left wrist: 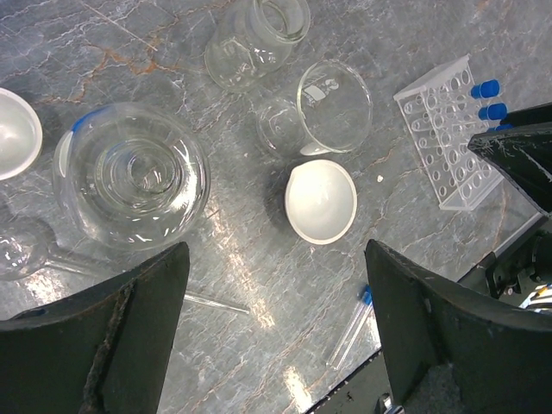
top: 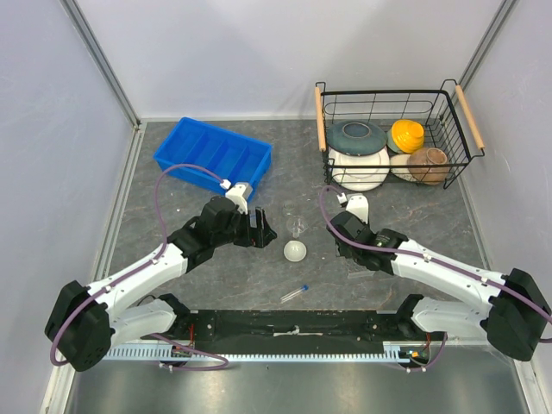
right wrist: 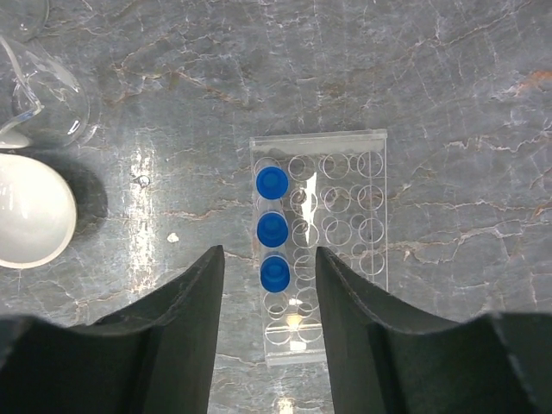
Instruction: Organize the chemistry lab equipment
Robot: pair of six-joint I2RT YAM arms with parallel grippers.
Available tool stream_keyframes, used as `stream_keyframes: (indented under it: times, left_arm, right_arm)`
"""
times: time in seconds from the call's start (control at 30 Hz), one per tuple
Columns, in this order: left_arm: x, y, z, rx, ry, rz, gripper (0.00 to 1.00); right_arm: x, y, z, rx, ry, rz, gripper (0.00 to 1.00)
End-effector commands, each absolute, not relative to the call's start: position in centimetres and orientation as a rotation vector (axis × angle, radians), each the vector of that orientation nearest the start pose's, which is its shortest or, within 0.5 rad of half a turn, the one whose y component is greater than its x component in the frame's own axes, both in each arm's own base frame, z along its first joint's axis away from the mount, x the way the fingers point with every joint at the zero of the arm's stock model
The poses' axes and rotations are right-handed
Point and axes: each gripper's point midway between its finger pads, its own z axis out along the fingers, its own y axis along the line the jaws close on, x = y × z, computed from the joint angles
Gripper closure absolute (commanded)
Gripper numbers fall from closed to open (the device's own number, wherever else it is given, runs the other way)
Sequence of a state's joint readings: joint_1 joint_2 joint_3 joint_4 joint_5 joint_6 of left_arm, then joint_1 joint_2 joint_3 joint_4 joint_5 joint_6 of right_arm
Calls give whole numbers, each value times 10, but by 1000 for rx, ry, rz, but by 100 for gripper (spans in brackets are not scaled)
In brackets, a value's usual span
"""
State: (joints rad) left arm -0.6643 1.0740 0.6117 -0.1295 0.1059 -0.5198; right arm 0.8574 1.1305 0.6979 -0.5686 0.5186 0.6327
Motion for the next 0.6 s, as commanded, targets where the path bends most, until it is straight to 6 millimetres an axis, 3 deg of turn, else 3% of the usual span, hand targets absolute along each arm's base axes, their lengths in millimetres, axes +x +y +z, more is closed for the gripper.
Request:
stream_keyframes:
  times: [0.0,0.2,0.4,0.57]
  left_arm:
    - [233,-237,145,237,2205,-817,12]
    - [212,-257,136,374,2243,-774,16]
    - [173,-281,121,542,2263,-713,16]
    - [146,-290,87,680,2303,-652,20]
  right_arm:
    - [226,156,116,-61,2327,31,45]
    - [225,153,144,-55,2286,34,40]
    - [220,141,168,-45,2252,18,39]
    - [217,138,177,-44,2246,40,39]
